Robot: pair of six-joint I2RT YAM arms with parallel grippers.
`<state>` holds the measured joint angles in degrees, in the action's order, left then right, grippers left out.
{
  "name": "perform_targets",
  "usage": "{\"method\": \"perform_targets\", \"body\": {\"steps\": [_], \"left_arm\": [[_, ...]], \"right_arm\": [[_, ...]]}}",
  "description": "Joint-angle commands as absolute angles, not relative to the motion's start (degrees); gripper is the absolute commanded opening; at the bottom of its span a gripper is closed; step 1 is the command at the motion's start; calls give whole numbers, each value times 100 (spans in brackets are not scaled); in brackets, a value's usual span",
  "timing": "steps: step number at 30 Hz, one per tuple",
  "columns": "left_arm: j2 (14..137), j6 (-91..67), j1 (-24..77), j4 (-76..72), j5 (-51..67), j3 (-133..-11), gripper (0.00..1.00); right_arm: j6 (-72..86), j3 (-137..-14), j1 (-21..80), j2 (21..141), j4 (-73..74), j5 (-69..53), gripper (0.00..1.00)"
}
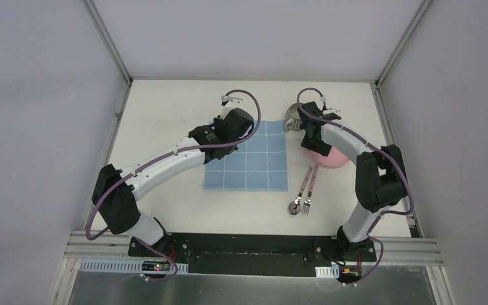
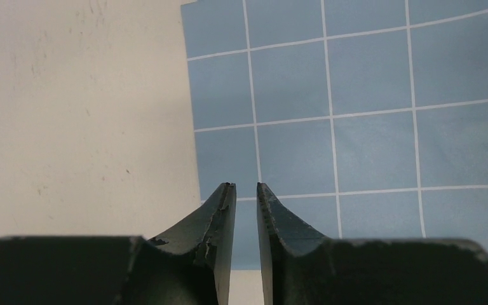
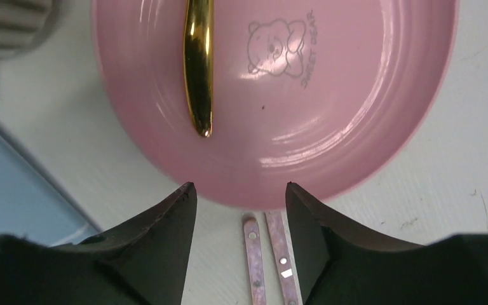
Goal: Set the dinner table for one person
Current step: Pick up the knife at the center of the board.
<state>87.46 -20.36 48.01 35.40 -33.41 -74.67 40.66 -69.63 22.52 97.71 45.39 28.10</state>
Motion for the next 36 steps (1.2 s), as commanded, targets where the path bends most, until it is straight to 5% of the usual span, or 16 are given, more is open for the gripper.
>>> {"method": "perform_targets", "body": {"steps": [1, 20, 23, 28, 36], "left_arm": [[8326, -2013, 4834, 3569, -3666, -7401, 21], [8392, -1952, 4833, 3591, -3867, -7346, 21], [8401, -1952, 4833, 3602, -3895, -7350, 21], [8439, -1960, 4833, 3604, -3907, -7359, 21], [8547, -1976, 4829, 3616, -3851, -7442, 19]], "right_arm": [[3822, -7580, 1927, 10105, 4041, 2868, 57], [3590, -8683, 1123, 11736, 3605, 2387, 54], [3603, -8698, 1105, 11903, 3551, 2264, 42], [3630, -8524, 1106, 11938, 3365, 2067, 0], [3664, -7931, 1118, 11206, 3186, 2042, 0]]}}
